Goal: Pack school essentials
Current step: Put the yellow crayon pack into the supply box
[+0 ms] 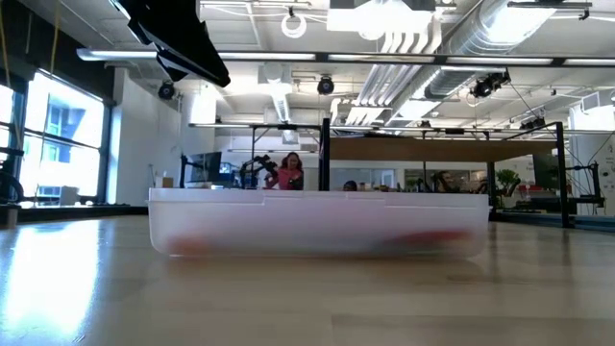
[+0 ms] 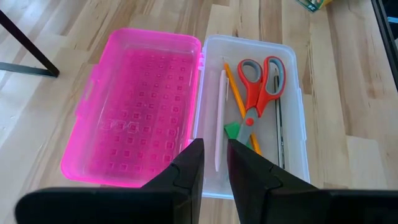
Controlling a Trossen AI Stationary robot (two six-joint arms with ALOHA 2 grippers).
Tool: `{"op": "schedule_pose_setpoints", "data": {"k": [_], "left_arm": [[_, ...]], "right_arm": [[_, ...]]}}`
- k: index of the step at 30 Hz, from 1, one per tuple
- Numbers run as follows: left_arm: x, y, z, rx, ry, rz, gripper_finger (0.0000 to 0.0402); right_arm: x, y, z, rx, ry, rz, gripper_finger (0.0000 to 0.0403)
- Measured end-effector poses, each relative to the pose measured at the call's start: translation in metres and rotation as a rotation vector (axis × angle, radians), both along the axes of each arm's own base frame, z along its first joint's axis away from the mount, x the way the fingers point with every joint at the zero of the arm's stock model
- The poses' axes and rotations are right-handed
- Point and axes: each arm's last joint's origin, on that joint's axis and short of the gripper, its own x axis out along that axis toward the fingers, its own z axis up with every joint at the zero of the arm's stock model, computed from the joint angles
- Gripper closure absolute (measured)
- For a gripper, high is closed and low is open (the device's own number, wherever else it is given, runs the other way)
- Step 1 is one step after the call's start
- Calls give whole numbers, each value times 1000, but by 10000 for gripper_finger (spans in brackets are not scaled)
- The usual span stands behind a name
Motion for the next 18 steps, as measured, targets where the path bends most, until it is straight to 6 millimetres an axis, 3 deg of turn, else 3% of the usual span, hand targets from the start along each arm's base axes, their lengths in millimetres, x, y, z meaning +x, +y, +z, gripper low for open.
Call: {"op": "schedule_pose_setpoints", "data": {"k": [7,18], "left_arm": [[0,0,0,0,0,0,339],[0,0,0,0,0,0,339]], "right_arm": [[3,1,0,26,-9,1,96],[11,8,1,52,-177,7,100]]}}
